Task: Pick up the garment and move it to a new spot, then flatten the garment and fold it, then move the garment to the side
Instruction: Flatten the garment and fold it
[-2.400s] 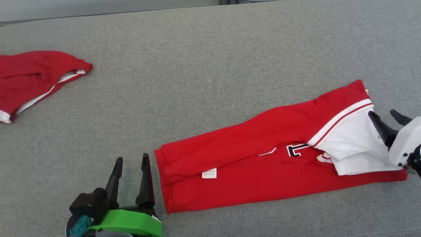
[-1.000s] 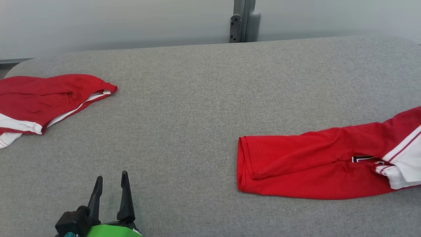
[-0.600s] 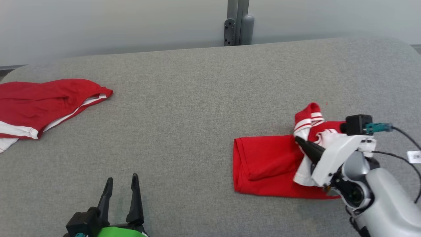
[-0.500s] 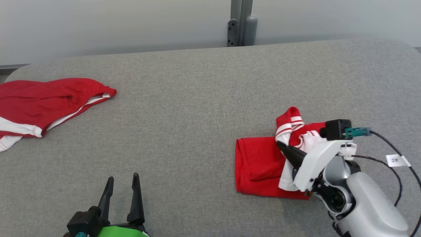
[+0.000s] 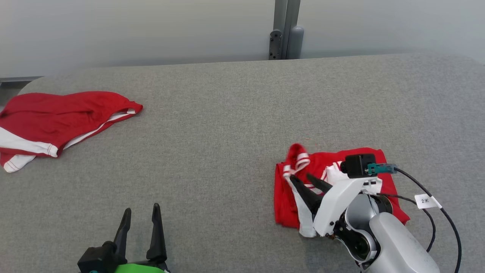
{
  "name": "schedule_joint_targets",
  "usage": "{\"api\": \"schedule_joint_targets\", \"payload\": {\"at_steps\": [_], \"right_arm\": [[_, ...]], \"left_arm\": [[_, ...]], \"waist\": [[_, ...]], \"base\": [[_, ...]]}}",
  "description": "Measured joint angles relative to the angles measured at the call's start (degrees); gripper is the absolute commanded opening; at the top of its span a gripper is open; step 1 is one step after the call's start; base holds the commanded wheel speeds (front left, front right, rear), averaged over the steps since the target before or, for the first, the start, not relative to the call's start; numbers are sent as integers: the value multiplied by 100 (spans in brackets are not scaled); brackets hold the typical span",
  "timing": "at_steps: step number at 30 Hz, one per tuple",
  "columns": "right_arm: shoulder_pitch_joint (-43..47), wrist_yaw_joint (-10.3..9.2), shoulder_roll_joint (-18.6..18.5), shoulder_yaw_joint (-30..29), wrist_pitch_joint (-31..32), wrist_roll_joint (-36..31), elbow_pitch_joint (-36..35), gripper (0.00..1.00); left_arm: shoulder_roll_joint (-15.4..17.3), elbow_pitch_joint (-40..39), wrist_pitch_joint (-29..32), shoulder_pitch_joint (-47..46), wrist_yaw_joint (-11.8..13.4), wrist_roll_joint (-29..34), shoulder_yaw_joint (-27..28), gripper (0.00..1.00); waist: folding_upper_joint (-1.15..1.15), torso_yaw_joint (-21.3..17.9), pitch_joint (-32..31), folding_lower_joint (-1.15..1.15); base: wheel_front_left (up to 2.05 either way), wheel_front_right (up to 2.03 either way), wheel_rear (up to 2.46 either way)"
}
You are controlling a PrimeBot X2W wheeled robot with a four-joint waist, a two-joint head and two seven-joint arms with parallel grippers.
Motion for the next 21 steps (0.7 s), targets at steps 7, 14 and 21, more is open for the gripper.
{"api": "schedule_joint_targets", "payload": {"at_steps": [7, 14, 21], "right_arm": [[454, 0, -307, -144, -152, -68, -1437, 100], [1256, 0, -793, -1649, -168, -179, -2555, 100], [1534, 0, -715, -2338, -45, -9, -2080, 100]], "left_arm": [[0, 35, 0, 106, 3, -37, 124, 100], [0, -65, 0, 333, 76, -233, 209, 100], [-1, -107, 0, 329, 108, -289, 41, 100]], "waist": [[0, -139, -33, 0], [0, -371, -158, 0], [0, -522, -169, 0]], "base": [[0, 0, 0], [0, 0, 0], [0, 0, 0]]}}
